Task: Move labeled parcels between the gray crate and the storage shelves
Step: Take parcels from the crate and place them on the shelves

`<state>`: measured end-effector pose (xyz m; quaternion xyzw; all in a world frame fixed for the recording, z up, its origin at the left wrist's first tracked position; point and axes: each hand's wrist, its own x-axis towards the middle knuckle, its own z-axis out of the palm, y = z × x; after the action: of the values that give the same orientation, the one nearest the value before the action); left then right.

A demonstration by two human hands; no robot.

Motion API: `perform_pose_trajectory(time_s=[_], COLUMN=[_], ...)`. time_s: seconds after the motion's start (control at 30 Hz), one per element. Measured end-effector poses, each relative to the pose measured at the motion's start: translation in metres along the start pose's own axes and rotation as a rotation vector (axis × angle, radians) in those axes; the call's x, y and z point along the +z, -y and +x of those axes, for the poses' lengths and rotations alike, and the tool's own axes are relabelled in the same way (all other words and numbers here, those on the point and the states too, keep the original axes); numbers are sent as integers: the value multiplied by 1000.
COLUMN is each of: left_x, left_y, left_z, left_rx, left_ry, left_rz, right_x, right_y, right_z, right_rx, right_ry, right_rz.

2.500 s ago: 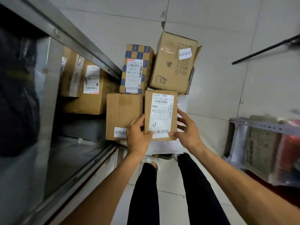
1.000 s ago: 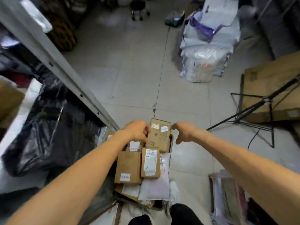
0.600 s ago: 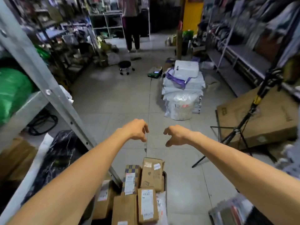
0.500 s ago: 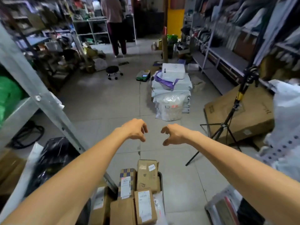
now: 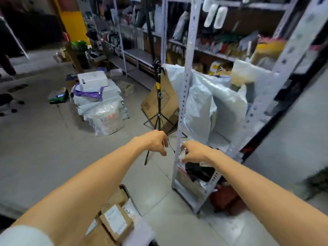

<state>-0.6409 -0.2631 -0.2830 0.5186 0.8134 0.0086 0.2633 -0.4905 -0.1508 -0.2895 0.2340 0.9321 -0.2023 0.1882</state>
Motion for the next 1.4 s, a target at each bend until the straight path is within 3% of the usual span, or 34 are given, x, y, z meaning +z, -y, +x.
perform_pose_trajectory(time_s=[0.43,1.0,1.4], left_x=[36,99,157], left_y=[-226,-522,-694], left_z=[44,69,57], left_rx=[505,930,1153], left_ry=[140,204,223], left_rz=[154,398,533], right_x=[16,46,78], right_y=[-159,-311,-389], right_z=[-182,-405,-521], right_rx=[475,1049,1298], right_ry=[-127,-385,-438], right_rz=[168,353,483])
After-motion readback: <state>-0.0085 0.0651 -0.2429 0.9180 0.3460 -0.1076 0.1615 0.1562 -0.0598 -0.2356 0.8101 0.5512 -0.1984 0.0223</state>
